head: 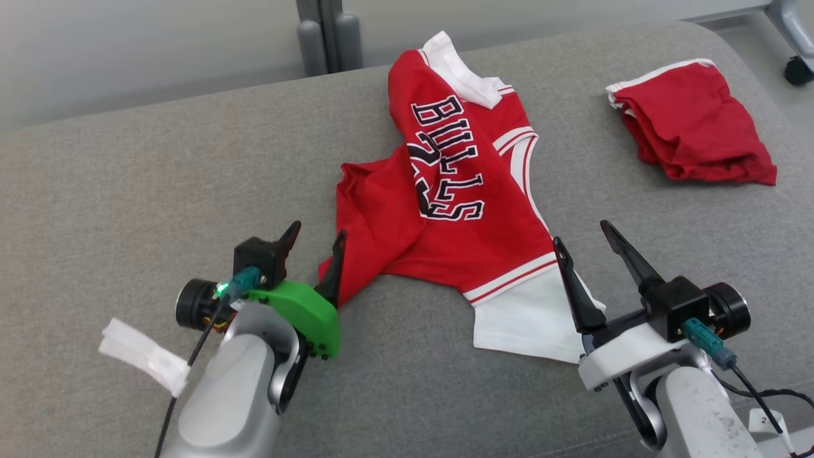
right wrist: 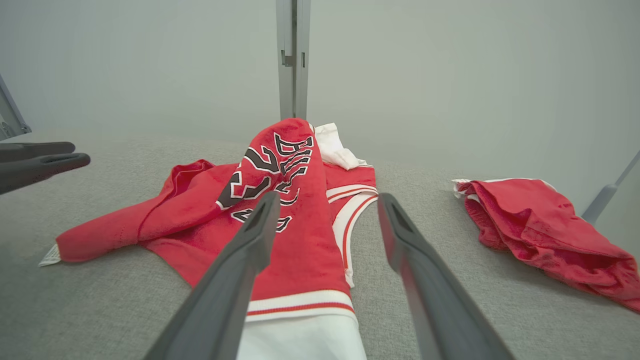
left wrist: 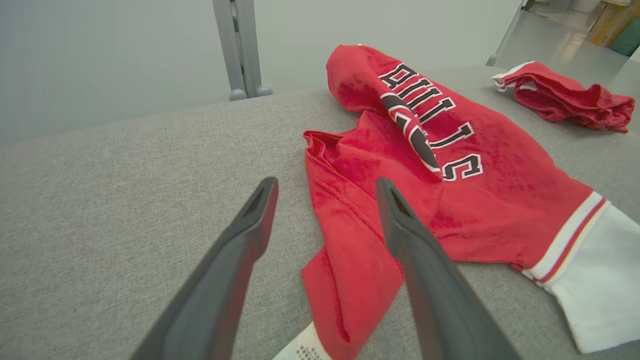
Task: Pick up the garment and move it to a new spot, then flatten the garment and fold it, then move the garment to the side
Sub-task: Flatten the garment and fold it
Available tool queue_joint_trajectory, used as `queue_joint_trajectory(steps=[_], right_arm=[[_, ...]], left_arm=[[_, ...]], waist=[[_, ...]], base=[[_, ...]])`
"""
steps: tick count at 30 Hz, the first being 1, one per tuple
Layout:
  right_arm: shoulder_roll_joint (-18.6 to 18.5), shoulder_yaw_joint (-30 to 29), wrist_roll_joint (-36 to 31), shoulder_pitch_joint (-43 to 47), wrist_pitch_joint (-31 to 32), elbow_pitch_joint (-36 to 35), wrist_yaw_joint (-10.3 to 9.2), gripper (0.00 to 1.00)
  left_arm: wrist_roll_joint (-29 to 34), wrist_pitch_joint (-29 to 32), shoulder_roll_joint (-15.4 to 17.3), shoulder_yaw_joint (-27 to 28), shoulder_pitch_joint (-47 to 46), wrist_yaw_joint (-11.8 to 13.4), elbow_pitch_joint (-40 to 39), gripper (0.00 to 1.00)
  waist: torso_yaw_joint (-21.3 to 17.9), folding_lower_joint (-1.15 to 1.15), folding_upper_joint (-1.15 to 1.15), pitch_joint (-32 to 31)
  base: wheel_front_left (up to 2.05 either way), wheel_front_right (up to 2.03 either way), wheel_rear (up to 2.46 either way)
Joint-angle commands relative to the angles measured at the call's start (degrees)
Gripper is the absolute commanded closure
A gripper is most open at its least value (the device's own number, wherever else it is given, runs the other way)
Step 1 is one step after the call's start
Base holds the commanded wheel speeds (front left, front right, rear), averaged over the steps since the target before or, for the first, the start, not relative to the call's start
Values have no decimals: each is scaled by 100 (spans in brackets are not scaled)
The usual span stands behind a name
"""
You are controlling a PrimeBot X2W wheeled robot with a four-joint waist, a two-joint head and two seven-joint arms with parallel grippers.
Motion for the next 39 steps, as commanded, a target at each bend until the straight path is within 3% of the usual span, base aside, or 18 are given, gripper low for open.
queue_joint_trajectory(steps=[1,14,21,22,23,24,26,27,34,39], right_arm=[[-14,6,53,-81,-24,18,-9,0],[-11,12,189,-281,-24,56,-9,0],[-12,24,245,-291,-24,43,-9,0],[-12,16,245,-294,-24,41,-9,0],[-12,7,240,-299,-24,40,-9,0],[-11,-2,241,-300,-24,33,-9,0],[-11,-2,243,-305,-24,27,-9,0],[-11,1,248,-309,-24,26,-9,0],[-13,-52,204,-198,-24,51,-9,0],[-13,-260,89,-36,-25,38,-9,0]], left_arm=[[-26,122,23,-18,-276,4,186,0],[-52,1341,94,-93,-1878,249,1789,0],[-79,1362,160,-66,-2083,458,2266,2],[-65,1349,169,-73,-2099,482,2311,10],[-68,1339,166,-72,-2102,504,2364,26],[-90,1316,157,-70,-2109,512,2421,53],[-115,1267,146,-69,-2146,506,2486,80],[-123,1217,142,-69,-2169,504,2515,100],[-182,689,108,-105,-2210,438,2616,100],[-145,-114,89,-237,-1955,284,2369,100]], waist=[[-275,0,0,270],[-832,0,0,702],[-886,0,0,770],[-886,0,0,774],[-883,0,0,777],[-878,0,0,779],[-868,0,0,778],[-862,0,0,774],[-752,0,0,650],[-520,0,0,428]], base=[[0,0,0],[0,0,0],[0,0,0],[0,0,0],[0,0,0],[0,0,0],[0,0,0],[0,0,0],[0,0,0],[0,0,0]])
